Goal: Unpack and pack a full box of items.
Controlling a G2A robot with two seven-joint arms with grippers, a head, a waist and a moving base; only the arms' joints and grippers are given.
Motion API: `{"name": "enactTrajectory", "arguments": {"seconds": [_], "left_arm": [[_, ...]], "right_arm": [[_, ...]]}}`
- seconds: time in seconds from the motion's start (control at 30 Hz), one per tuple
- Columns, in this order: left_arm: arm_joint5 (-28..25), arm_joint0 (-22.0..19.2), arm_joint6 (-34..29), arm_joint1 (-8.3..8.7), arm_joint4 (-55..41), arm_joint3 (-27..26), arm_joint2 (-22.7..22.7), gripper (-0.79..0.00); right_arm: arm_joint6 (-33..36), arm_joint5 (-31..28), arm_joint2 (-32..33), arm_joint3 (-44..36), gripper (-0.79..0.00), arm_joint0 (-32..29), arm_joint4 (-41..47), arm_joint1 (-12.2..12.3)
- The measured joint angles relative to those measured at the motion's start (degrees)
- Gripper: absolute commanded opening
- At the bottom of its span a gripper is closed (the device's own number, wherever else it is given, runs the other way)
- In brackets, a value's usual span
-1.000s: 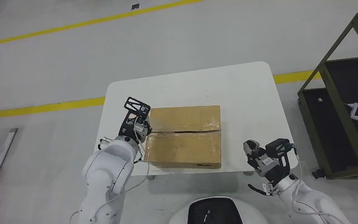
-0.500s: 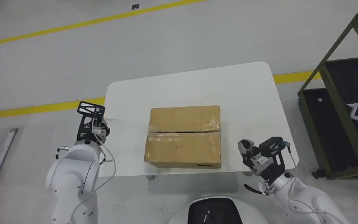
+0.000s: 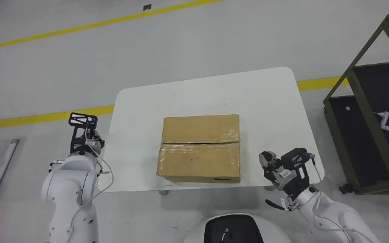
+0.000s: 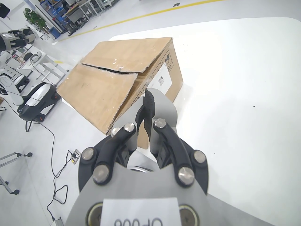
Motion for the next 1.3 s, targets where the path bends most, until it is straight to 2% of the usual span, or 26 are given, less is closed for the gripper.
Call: {"name": "enactTrajectory", "arguments": {"seconds": [0.27,0.3,0.33,0.37,0.63,0.93,1.07,1.17,1.23,1.3], "left_arm": [[1.10,-0.79,1.62,0.45,1.70,3.50,-1.87,-0.785],[1.11,-0.91,1.83,0.51,1.63,3.88,-2.06,-0.754],[1.11,-0.97,1.96,0.54,1.51,4.09,-2.13,-0.437],[1.20,-1.01,2.03,0.56,1.35,4.29,-2.16,0.000],[2.41,-1.29,1.87,0.71,1.06,5.48,-1.69,0.000],[4.23,-1.64,2.56,1.20,1.58,6.29,-4.92,0.000],[3.62,-1.51,3.01,1.31,0.55,5.21,-4.89,0.000],[2.23,-1.09,3.76,1.09,-2.67,3.22,-2.62,0.000],[1.80,-0.69,4.03,0.64,-7.92,1.34,0.96,0.000],[-0.87,-0.60,3.32,0.33,-10.84,-0.56,6.38,0.000]], "right_arm": [[0.09,0.79,-0.53,0.04,-0.785,0.13,-0.59,0.04],[0.07,0.92,-0.62,0.02,-0.785,0.12,-0.66,0.04],[0.05,1.00,-0.70,-0.01,-0.785,0.10,-0.74,0.05],[0.04,1.10,-0.78,-0.05,-0.785,0.08,-0.83,0.05],[0.04,2.11,-1.30,-0.41,-0.785,0.14,-1.17,0.05],[0.10,3.03,-1.41,-0.84,-0.785,-0.23,-1.60,0.11],[-0.13,3.35,-1.34,-1.00,-0.785,-0.53,-1.73,0.14],[-0.46,3.74,-1.05,-1.12,-0.785,-0.84,-1.66,0.16],[-0.60,3.99,-0.80,-1.14,-0.785,-1.06,-1.65,0.18],[-0.88,4.28,-0.49,-1.05,-0.785,-1.33,-1.59,0.20]]}}
